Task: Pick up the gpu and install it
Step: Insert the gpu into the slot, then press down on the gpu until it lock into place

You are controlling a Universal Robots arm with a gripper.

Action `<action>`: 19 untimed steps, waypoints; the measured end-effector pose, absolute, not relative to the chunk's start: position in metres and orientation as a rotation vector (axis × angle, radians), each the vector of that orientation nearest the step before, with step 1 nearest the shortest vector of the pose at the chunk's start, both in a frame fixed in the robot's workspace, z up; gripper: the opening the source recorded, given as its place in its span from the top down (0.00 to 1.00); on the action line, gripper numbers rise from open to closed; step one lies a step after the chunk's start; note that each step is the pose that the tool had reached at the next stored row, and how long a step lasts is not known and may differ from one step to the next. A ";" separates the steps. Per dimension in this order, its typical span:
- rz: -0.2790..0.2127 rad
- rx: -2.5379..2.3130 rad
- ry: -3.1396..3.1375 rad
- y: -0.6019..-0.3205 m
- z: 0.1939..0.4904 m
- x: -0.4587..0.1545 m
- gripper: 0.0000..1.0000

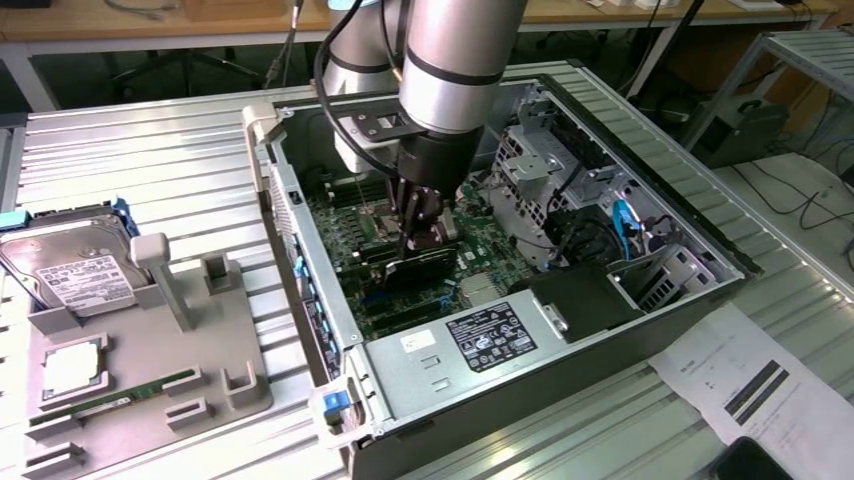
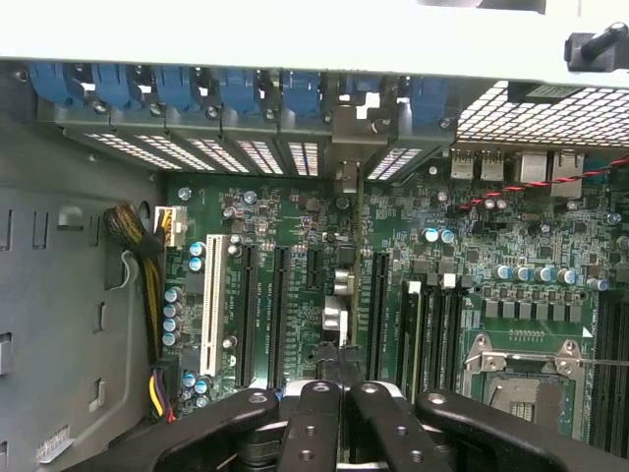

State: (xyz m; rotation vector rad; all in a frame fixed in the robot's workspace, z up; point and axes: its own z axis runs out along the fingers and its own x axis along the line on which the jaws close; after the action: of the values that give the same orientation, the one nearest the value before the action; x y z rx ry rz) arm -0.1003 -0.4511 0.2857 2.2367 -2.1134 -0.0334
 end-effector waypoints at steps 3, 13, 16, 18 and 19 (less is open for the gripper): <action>-0.031 2.236 -2.113 -0.451 0.286 -0.100 0.89; -0.031 2.236 -2.112 -0.451 0.286 -0.100 0.89; -0.031 2.236 -2.112 -0.451 0.286 -0.100 0.89; -0.031 2.236 -2.112 -0.451 0.286 -0.100 0.89; -0.031 2.236 -2.112 -0.451 0.286 -0.100 0.89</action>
State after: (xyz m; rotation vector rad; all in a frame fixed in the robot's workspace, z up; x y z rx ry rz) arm -0.1003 -0.4511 0.2857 2.2355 -2.1124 -0.0312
